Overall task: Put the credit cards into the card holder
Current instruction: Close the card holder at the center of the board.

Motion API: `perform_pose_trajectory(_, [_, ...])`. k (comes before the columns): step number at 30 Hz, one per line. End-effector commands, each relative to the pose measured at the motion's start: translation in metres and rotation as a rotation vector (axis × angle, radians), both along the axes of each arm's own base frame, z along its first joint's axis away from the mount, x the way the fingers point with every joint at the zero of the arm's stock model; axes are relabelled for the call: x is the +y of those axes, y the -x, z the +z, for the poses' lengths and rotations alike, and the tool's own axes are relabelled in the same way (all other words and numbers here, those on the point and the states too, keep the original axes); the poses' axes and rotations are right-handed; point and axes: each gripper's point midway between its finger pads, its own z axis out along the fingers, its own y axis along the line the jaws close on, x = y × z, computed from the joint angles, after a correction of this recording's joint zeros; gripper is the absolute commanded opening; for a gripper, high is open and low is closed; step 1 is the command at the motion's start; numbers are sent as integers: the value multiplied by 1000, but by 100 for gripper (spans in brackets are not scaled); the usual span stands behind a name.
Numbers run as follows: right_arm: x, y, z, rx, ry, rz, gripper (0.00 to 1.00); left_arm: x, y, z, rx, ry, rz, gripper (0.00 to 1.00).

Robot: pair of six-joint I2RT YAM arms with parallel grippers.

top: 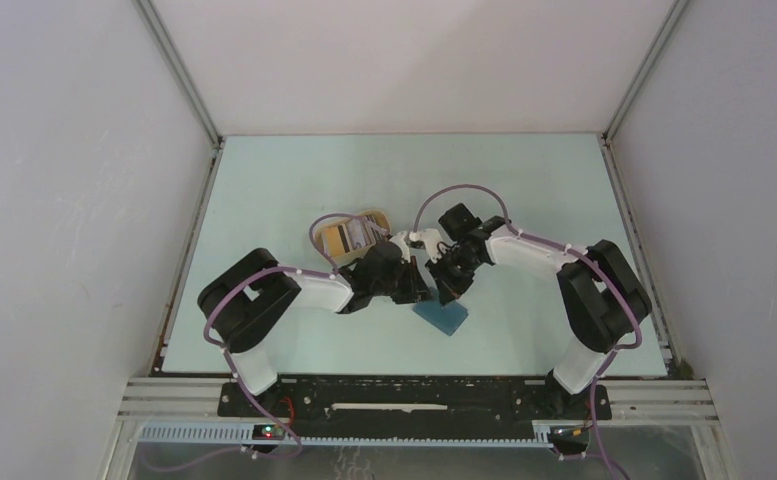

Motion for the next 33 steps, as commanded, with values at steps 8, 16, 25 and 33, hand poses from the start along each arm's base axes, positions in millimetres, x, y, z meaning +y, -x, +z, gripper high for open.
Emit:
perform_pose_trajectory(8, [12, 26, -17, 12, 43, 123, 0, 10, 4, -20, -33, -69, -34, 0])
perform_pose_trajectory(16, [8, 29, -31, 54, 90, 96, 0, 10, 5, -20, -34, -62, -34, 0])
perform_pose_trajectory(25, [6, 41, -41, 69, 131, 130, 0, 12, 5, -17, -38, -57, -28, 0])
perform_pose_trajectory(33, [-3, 46, -49, 20, 189, 159, 0, 12, 7, -15, -36, -36, -30, 0])
